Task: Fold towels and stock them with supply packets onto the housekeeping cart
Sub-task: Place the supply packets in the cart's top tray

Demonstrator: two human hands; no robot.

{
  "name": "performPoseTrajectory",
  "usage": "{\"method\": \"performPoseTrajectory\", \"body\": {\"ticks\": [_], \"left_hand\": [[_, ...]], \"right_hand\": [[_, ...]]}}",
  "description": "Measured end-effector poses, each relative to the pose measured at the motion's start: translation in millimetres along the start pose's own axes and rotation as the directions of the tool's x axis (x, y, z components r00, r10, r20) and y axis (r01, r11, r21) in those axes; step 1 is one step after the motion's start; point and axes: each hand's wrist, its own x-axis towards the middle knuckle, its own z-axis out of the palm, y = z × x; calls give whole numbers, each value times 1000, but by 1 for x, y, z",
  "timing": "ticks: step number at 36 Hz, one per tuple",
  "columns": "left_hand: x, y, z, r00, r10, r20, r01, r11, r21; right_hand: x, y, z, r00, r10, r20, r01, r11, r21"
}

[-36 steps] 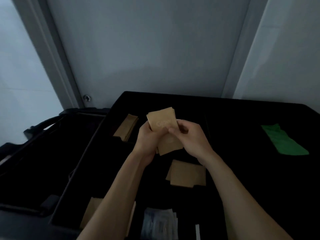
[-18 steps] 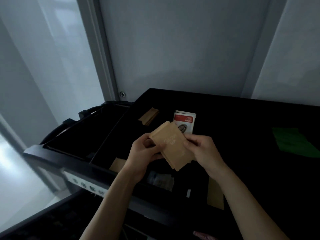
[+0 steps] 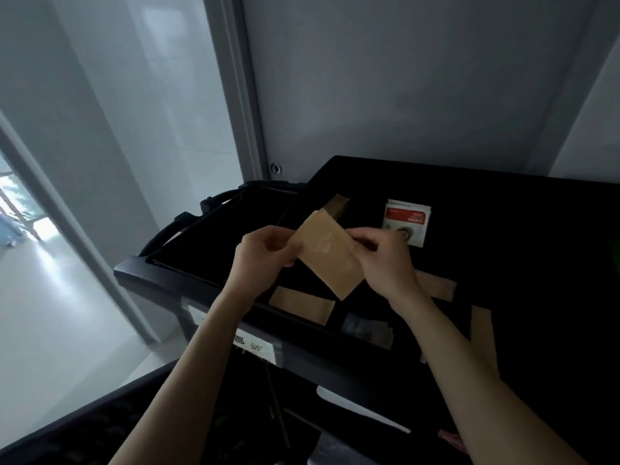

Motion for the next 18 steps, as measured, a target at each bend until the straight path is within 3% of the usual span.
{"method": "performPoseTrajectory", "body": {"ticks": [3, 6, 11, 14, 16, 18], "left_hand": [[3, -21, -19, 999, 47, -7, -40, 923, 383], [1, -39, -30, 985, 89, 149, -163, 770, 617], [2, -51, -30, 956, 245, 159, -292, 781, 552], [7, -58, -19, 897, 322, 301, -437, 743, 506], [11, -64, -10, 856, 279, 435, -493, 695, 524], [14, -69, -2, 830, 176, 529, -489, 685, 540]], "right_hand": [[0, 17, 29, 995, 83, 61, -78, 995, -68], [-4, 33, 50, 982, 159, 97, -142, 976, -167], [-10, 40, 71, 972, 169, 166, -90, 911, -402], [-14, 40, 77, 948, 180, 263, 15, 798, -603], [-16, 41, 78, 940, 171, 295, 88, 716, -693], [-17, 42, 77, 943, 151, 296, 110, 699, -706]]}}
